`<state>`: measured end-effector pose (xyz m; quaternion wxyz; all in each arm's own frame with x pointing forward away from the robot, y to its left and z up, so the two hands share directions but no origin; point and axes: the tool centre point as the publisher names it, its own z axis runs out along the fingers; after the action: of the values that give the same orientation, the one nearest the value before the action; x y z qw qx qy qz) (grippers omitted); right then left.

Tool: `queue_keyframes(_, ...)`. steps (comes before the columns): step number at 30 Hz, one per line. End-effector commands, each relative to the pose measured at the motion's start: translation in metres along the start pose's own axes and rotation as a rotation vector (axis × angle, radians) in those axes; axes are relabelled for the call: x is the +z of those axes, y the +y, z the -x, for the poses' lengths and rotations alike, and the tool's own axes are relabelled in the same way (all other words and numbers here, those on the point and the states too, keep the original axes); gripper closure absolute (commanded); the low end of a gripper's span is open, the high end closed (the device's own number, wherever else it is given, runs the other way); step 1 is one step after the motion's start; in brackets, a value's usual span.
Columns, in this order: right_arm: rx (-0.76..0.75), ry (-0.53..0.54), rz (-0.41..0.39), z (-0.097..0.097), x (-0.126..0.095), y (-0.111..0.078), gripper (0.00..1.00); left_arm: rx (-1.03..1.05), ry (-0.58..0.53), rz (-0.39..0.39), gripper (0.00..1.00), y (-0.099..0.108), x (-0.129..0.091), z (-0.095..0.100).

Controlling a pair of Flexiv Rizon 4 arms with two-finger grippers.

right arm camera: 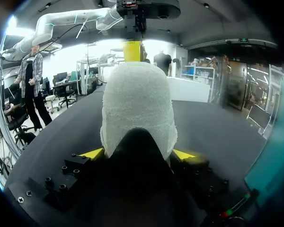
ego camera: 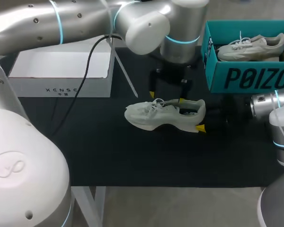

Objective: Take the shoe out of the shoebox, open the shoe tongue, remove and reinsert the insole, then place the shoe into the shoebox

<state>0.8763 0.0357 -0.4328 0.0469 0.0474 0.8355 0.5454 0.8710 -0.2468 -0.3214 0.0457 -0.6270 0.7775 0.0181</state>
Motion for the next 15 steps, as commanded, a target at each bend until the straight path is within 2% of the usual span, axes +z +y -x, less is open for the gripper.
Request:
queue_keyframes(1, -0.001, -0.001, -0.002, 0.000, 0.005, -0.002, 1.00, 0.006, -0.042, -0.002, 0.00, 0.002, 0.008, -0.010)
queue_keyframes(11, -0.001, -0.001, -0.002, 0.000, 0.005, -0.002, 1.00, -0.032, -0.109, -0.015, 0.00, 0.010, 0.021, -0.011)
queue_keyframes(15, -0.001, -0.001, -0.002, 0.000, 0.005, -0.002, 1.00, -0.061, -0.132, -0.053, 0.00, 0.014, 0.021, -0.008)
